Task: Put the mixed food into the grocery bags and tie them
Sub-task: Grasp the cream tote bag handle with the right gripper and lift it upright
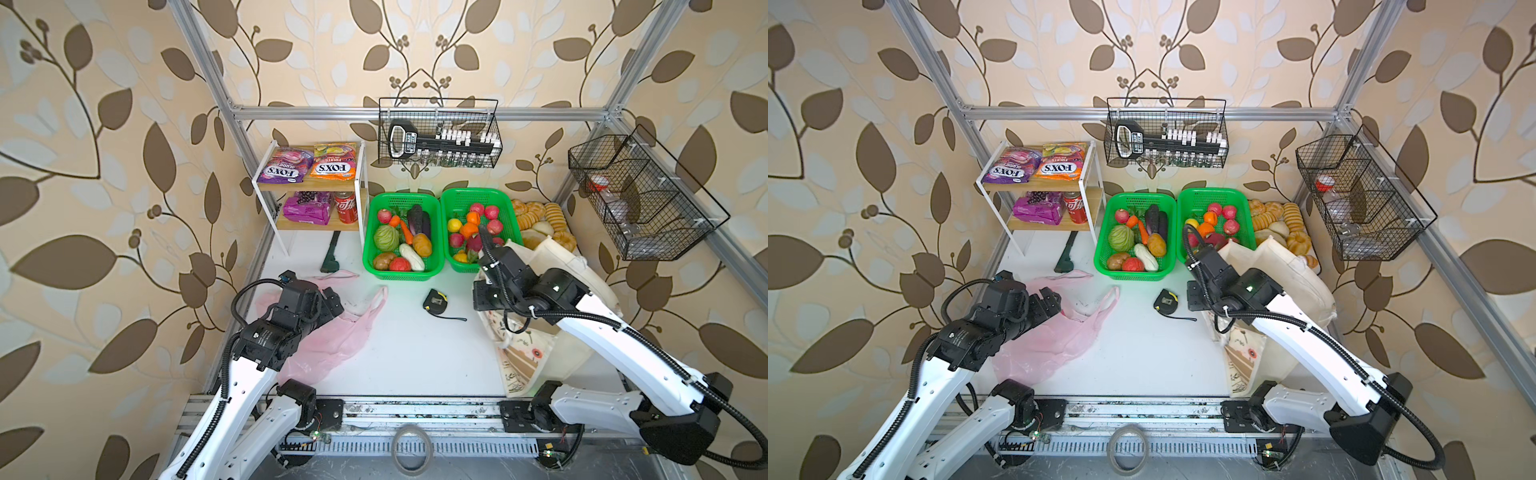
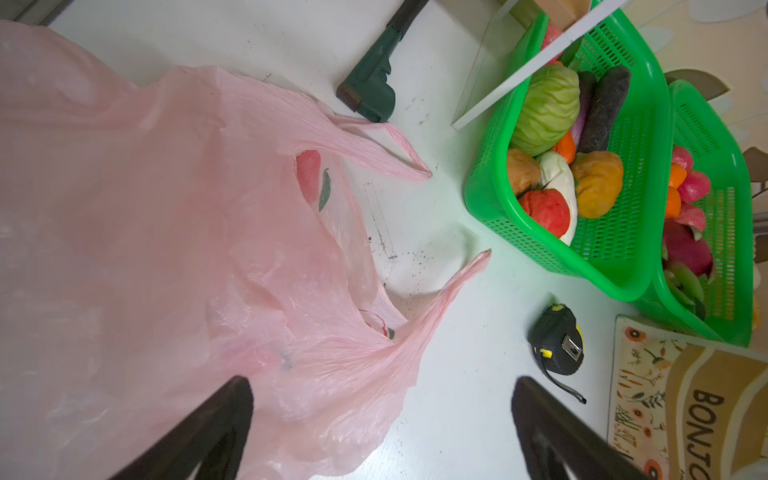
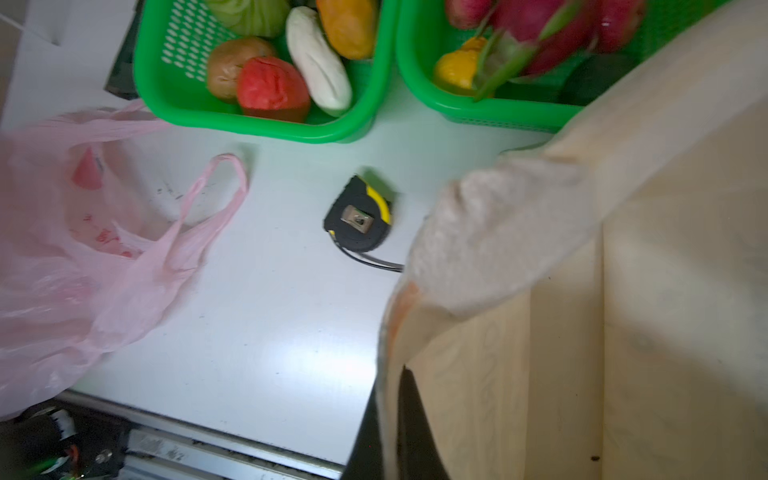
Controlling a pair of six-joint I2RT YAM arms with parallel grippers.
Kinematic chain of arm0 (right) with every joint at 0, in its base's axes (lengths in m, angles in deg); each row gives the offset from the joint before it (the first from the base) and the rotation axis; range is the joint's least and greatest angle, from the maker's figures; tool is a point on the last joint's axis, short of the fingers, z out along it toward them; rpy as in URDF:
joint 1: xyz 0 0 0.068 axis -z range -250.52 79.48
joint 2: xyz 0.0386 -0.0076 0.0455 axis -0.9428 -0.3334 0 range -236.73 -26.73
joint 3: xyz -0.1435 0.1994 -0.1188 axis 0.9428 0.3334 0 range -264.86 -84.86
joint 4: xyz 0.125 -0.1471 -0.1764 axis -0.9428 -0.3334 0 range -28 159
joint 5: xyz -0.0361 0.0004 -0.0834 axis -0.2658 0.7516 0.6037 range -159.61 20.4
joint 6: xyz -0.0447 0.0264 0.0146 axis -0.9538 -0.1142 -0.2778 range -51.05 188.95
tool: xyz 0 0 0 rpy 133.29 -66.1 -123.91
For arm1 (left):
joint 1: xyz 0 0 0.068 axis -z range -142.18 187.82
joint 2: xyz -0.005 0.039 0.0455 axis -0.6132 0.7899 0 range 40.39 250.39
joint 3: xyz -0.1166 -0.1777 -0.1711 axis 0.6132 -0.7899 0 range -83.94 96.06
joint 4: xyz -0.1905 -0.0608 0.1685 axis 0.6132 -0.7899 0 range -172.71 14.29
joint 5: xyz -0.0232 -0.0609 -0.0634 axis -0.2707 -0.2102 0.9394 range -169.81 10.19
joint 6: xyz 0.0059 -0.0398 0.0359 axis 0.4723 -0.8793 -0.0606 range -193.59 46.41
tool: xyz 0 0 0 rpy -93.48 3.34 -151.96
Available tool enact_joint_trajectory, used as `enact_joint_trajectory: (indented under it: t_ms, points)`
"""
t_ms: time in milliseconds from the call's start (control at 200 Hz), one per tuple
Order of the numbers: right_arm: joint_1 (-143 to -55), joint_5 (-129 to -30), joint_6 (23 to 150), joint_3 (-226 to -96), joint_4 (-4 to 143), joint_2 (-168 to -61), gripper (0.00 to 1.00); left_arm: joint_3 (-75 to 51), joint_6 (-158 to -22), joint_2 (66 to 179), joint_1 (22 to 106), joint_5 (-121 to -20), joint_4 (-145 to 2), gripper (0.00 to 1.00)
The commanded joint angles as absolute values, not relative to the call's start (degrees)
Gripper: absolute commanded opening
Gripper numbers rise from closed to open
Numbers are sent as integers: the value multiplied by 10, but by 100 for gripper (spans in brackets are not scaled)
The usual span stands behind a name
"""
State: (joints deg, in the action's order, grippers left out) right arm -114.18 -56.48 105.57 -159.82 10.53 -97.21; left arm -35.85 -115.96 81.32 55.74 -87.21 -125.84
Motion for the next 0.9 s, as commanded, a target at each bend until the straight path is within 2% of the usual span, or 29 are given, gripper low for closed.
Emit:
enact_joint_trajectory:
  t_ms: [0,255,415,545,625,730,830,895]
  points:
    - [-1181,-577,1095,-1649,172,-1007,4,-334,-1145,819,554,-847,-1242,99]
    - [-1224,-602,1093,-1704,226,-1085,8,-326,-1140,828,554,-810,-1231,99]
    - [-1225,-612,1064,-1749,198,-1109,47,-319,-1129,833,554,-746,-1198,99]
    - [-1224,-610,1041,-1788,170,-1065,66,-312,-1116,844,554,-656,-1152,99]
    - [-1216,-561,1038,-1796,156,-1014,74,-309,-1122,855,555,-585,-1109,99]
    - [-1137,-527,1027,-1785,101,-953,75,-302,-1147,878,563,-521,-1060,99]
    - [-993,-536,1003,-1730,68,-888,75,-280,-1158,907,591,-507,-1054,99]
    - [-886,-585,974,-1689,66,-847,80,-260,-1160,927,621,-514,-1056,99]
